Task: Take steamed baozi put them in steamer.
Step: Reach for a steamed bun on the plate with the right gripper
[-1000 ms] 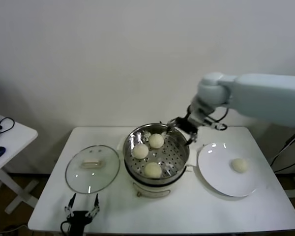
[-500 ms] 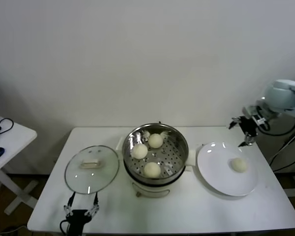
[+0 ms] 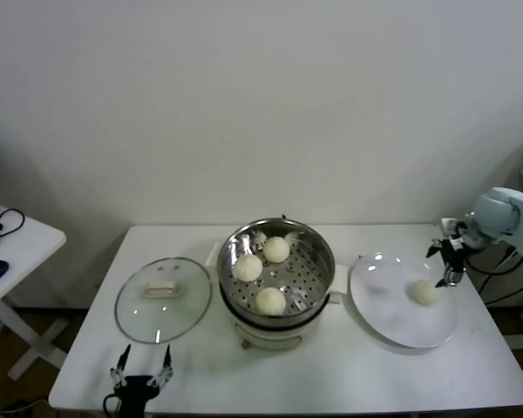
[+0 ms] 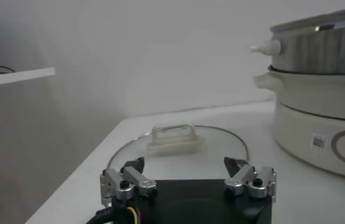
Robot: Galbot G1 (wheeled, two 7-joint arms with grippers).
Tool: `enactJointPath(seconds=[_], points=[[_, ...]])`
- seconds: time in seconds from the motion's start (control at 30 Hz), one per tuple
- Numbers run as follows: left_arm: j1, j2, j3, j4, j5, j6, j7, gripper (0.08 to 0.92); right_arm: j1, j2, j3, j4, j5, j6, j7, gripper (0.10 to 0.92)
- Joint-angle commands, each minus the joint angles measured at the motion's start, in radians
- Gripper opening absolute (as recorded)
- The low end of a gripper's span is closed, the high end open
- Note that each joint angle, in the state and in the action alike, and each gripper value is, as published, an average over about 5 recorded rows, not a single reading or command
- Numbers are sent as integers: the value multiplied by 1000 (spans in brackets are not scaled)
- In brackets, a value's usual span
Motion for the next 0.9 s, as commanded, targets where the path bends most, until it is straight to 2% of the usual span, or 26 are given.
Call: enactJointPath(seconds=[0.03, 0.57, 0.77, 0.9], points=[[1, -5, 1, 13, 6, -3, -1, 823, -293, 47, 253, -191, -128, 32, -19, 823], [10, -12, -13, 24, 14, -12, -7, 823, -335, 181, 324, -323, -186, 127, -42, 816], [6, -17, -10, 28, 16, -11, -7, 823, -334, 186, 320, -323, -204, 136, -50, 773], [5, -17, -11, 29, 17, -11, -8, 823, -321, 184, 317, -317, -215, 139, -55, 702]])
